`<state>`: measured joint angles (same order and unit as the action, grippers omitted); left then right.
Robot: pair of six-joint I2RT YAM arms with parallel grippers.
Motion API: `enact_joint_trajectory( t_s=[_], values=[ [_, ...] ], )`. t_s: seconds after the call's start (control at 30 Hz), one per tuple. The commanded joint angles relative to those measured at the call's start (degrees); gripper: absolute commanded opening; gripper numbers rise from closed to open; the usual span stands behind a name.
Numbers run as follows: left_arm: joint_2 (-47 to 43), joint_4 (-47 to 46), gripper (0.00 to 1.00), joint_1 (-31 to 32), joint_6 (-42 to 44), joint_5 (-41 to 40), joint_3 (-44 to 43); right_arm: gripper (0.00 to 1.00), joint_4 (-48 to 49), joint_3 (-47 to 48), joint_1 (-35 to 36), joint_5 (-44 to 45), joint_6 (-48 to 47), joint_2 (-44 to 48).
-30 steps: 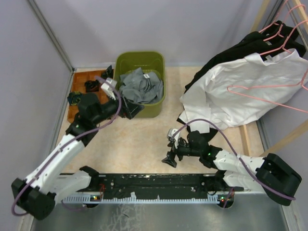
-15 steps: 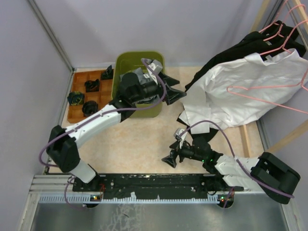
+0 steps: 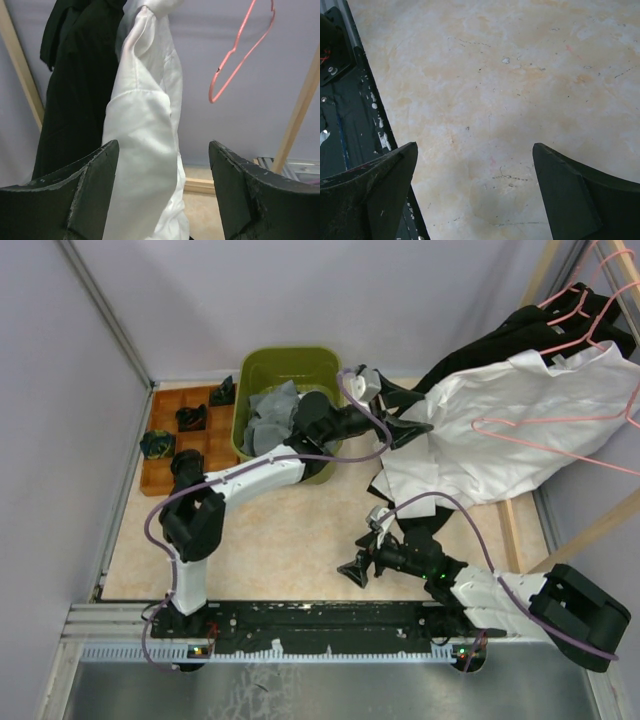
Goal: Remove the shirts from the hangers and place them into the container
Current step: Pick up the hanger from the clothesline.
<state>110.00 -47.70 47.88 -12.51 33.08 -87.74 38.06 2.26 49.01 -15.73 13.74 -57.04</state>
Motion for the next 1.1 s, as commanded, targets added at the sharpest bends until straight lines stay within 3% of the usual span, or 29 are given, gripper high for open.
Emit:
enact_joint_trajectory(
  t_s=[0.0, 0.23, 0.4, 0.77, 0.83, 1.07],
  values=[
    [4.7, -1.7, 0.79, 2.5, 5.5, 0.6, -8.5, 0.98, 1.5, 0.4, 0.4, 0.8, -0.2, 0.9],
    [7.5, -0.6, 0.77, 4.0, 6.1, -5.9, -12.6, 0.98, -0.3, 0.2, 0.4, 0.2, 0.3, 1.1],
    [7.7, 0.1, 0.74, 4.5, 5.7, -6.2, -14.2, 0.99, -1.2, 0.5, 0.4, 0.0, 0.0, 1.0],
    [14.7, 8.9, 0.76, 5.0, 4.7, -4.2, -27.9, 0.99, -3.0, 2.3, 0.4, -2.1, -0.7, -1.4],
    [15.4, 9.4, 0.73, 5.2, 4.5, -3.9, -28.6, 0.99, -3.6, 2.8, 0.5, -2.4, -0.5, -2.1],
    [16.0, 8.5, 0.48, 5.5, 3.2, -1.5, -28.6, 0.99, -4.9, 4.5, 0.4, -3.1, 0.6, -5.5]
  ],
)
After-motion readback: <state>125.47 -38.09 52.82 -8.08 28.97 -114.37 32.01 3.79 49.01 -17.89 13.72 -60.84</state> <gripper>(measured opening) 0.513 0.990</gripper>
